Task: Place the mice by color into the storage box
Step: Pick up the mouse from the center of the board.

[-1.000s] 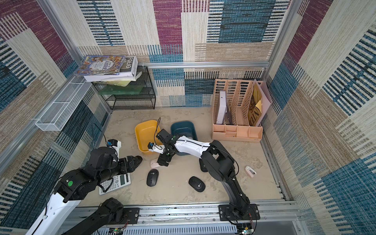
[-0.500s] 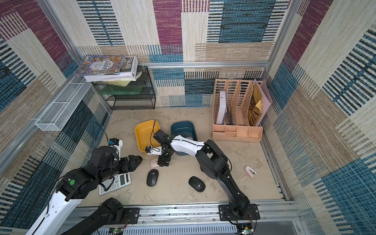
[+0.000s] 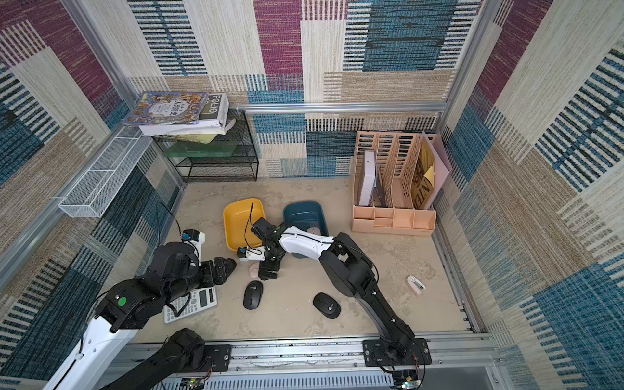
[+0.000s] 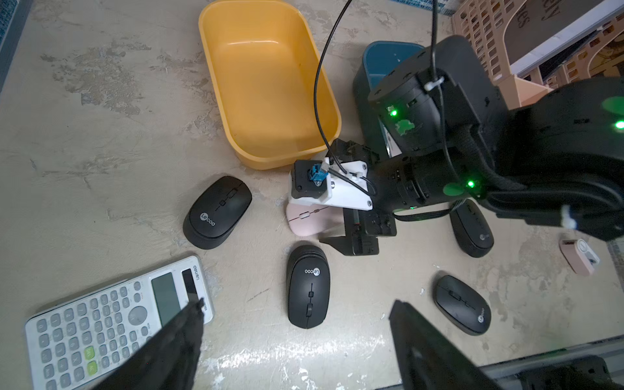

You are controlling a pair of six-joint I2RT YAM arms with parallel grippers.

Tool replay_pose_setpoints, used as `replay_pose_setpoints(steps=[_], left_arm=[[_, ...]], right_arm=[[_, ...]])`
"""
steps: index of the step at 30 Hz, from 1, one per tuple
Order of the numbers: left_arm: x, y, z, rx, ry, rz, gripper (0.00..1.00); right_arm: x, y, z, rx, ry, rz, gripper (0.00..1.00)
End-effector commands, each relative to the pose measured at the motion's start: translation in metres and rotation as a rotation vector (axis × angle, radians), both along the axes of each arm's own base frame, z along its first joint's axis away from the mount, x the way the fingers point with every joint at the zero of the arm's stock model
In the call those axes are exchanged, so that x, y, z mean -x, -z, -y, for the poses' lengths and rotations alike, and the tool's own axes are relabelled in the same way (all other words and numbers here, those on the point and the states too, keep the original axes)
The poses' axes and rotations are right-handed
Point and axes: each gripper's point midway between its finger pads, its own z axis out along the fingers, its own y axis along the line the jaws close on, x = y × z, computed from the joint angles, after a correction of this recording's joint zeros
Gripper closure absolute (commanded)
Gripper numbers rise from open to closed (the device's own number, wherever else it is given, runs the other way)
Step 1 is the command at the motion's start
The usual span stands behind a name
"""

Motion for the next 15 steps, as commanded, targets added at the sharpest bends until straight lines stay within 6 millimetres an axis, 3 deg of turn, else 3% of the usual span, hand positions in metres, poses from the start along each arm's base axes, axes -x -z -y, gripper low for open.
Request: replay_pose_setpoints(steps=[1, 9, 15], left_arm=[[-0.004, -0.004, 0.000, -0.006, 0.006, 0.027, 0.10], [-0.003, -0.004, -0.002, -0.011, 0.002, 0.032, 0.10], [-0.001, -0.004, -0.003, -0.009, 0.000, 0.038, 0.10]], right_arm=[[0.020, 0.004, 0.005, 0.015, 0.014, -0.094, 0.11], [0.032, 0.006, 0.009, 0.024, 0.072, -0.133, 0.43], [0.028, -0.009, 0.013, -0.029, 0.172, -0.105, 0.46]])
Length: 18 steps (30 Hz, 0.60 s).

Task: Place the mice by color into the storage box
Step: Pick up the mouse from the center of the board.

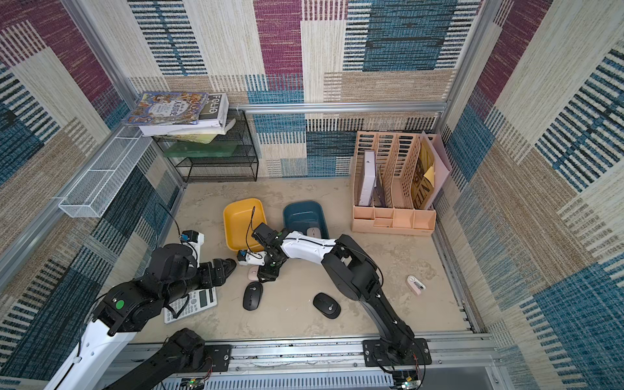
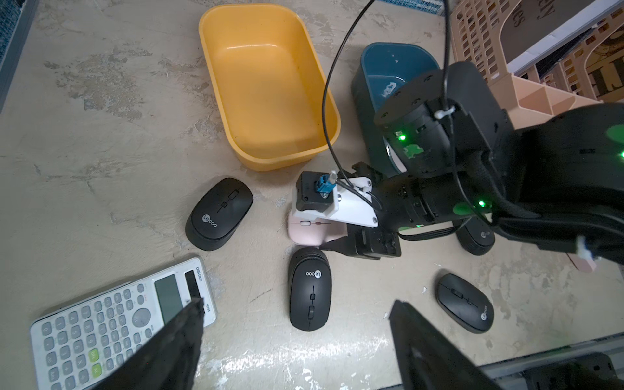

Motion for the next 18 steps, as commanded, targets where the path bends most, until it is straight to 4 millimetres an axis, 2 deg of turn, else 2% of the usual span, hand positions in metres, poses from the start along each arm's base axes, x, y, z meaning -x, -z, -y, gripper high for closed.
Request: replay_pose_setpoints(steps=[1, 5, 11, 13, 16, 18], left_arm=[[-0.003, -0.003, -0.002, -0.005, -0.011, 0.023, 0.10], [-0.003, -0.003, -0.002, -0.004, -0.012, 0.025, 0.10], [-0.007, -0.005, 0.001, 0.007, -0.011, 0.032, 0.10], [-0.008, -0.003, 0.002, 0.012, -0.011, 0.029, 0.10], [-0.009, -0.004, 0.005, 0.023, -0.007, 0.027, 0.10], [-0.010, -0.004, 0.006, 0.026, -0.005, 0.026, 0.10]], right_arm=[[-0.001, -0.011, 0.007, -0.009, 0.104, -0.009, 0.47], [-0.006, -0.039, 0.013, -0.076, 0.207, -0.014, 0.48], [-0.011, -0.099, 0.029, -0.261, 0.370, -0.112, 0.48], [-0.022, -0.120, 0.038, -0.321, 0.448, -0.137, 0.48], [-0.053, -0.147, 0.060, -0.395, 0.591, -0.157, 0.48], [-0.076, -0.158, 0.078, -0.434, 0.693, -0.166, 0.47]])
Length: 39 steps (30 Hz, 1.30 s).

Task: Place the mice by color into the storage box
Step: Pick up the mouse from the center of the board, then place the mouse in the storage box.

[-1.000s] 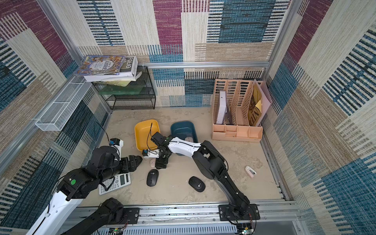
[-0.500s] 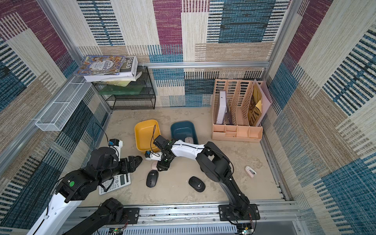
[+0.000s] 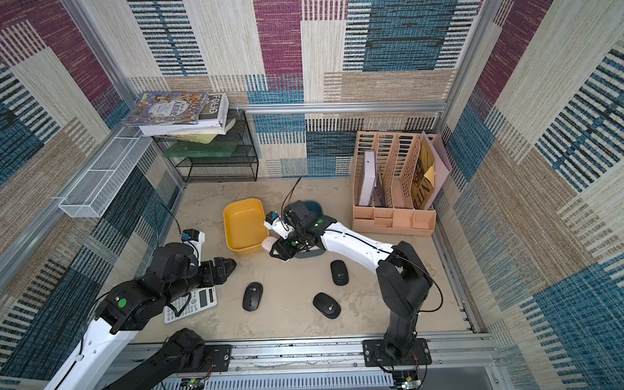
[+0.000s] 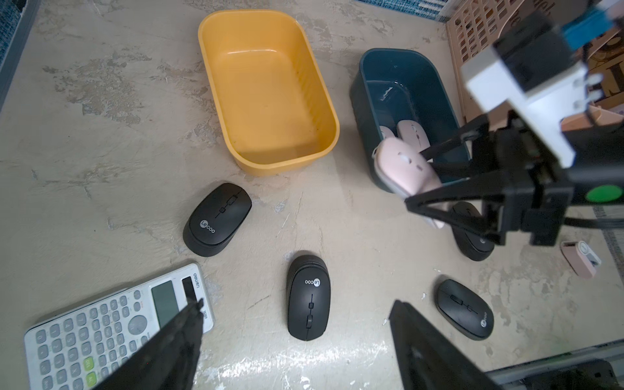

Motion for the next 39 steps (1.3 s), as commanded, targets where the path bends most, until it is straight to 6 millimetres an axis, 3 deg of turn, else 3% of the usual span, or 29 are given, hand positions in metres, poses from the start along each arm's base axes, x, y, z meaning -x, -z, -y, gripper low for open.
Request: replay_pose_setpoints(steps=[1, 7, 16, 26, 39], left_arm=[[-0.005, -0.003, 0.003, 0.019, -0.004, 0.014, 0.10], [-0.006, -0.001, 0.007, 0.035, 0.001, 0.000, 0.09], [-0.009, 0.002, 0.013, 0.056, 0.009, -0.019, 0.10], [-0.007, 0.009, 0.014, 0.064, 0.007, -0.035, 0.10], [-0.007, 0.017, 0.017, 0.073, 0.013, -0.048, 0.10]], right_arm=[[-0.032, -0.023, 0.017, -0.108, 0.177, -0.056, 0.47], [-0.099, -0.007, 0.063, -0.083, 0.425, -0.103, 0.46], [-0.165, 0.037, 0.066, -0.018, 0.571, -0.159, 0.46], [-0.177, 0.080, 0.057, 0.019, 0.601, -0.217, 0.47], [-0.178, 0.110, 0.041, 0.029, 0.620, -0.254, 0.41]])
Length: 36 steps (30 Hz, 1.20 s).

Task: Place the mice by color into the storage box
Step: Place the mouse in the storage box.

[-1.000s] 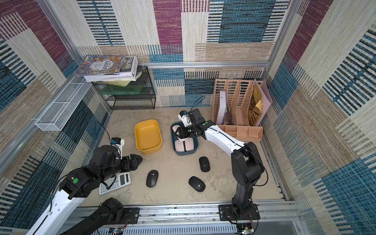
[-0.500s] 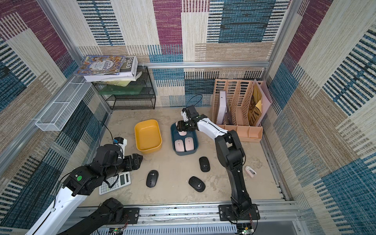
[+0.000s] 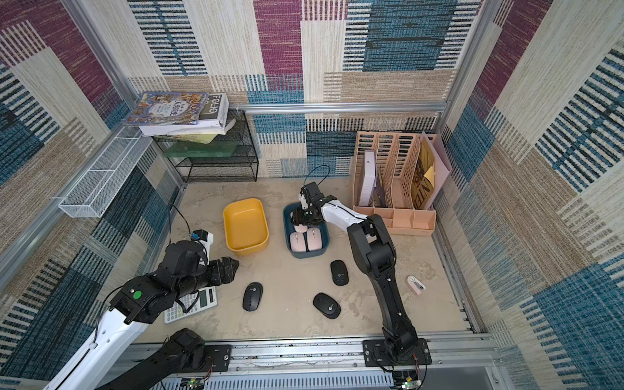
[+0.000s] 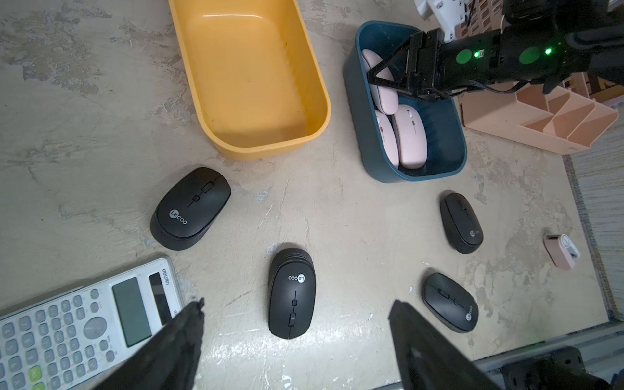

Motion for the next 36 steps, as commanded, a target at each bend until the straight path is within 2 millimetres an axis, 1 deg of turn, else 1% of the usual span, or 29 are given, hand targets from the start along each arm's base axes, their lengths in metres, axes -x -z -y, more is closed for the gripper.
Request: replay_pose_setpoints(steps=[1, 6, 11, 14, 16, 17, 20, 22, 24, 29, 35, 36], left_arm=[[-0.003, -0.004, 0.003, 0.020, 0.004, 0.016, 0.10], [-0.002, -0.003, 0.003, 0.021, 0.005, 0.016, 0.10], [-0.001, -0.001, 0.003, 0.025, 0.004, 0.011, 0.10], [0.000, -0.002, 0.004, 0.031, 0.007, 0.012, 0.10], [0.000, -0.004, 0.004, 0.037, 0.006, 0.016, 0.10], [0.000, -0.005, 0.004, 0.038, 0.005, 0.016, 0.10], [0.001, -0.007, 0.004, 0.043, 0.005, 0.023, 0.10], [0.002, -0.007, 0.003, 0.045, 0.003, 0.022, 0.10], [0.003, -0.007, 0.003, 0.051, 0.001, 0.023, 0.10], [0.004, -0.003, 0.005, 0.063, 0.004, 0.015, 0.10], [0.003, 0.002, 0.010, 0.077, 0.014, -0.003, 0.11], [0.003, 0.001, 0.010, 0.080, 0.016, -0.003, 0.11]], right_arm=[[-0.008, -0.003, -0.005, -0.013, 0.025, 0.023, 0.40], [-0.008, 0.001, -0.010, -0.017, 0.028, 0.013, 0.32], [-0.007, 0.004, -0.010, -0.014, 0.034, 0.006, 0.16], [-0.007, -0.008, -0.013, -0.037, 0.032, 0.025, 0.10], [-0.008, -0.024, -0.013, -0.047, 0.038, 0.053, 0.06], [-0.008, -0.030, -0.013, -0.051, 0.038, 0.062, 0.06], [-0.006, -0.056, -0.012, -0.067, 0.040, 0.101, 0.05], [-0.001, -0.072, -0.010, -0.083, 0.038, 0.122, 0.05], [0.005, -0.083, -0.007, -0.089, 0.034, 0.140, 0.05], [0.025, -0.092, 0.006, -0.099, 0.031, 0.149, 0.08], [0.050, -0.109, 0.013, -0.120, -0.022, 0.190, 0.08], [0.055, -0.116, 0.012, -0.139, -0.042, 0.204, 0.08]])
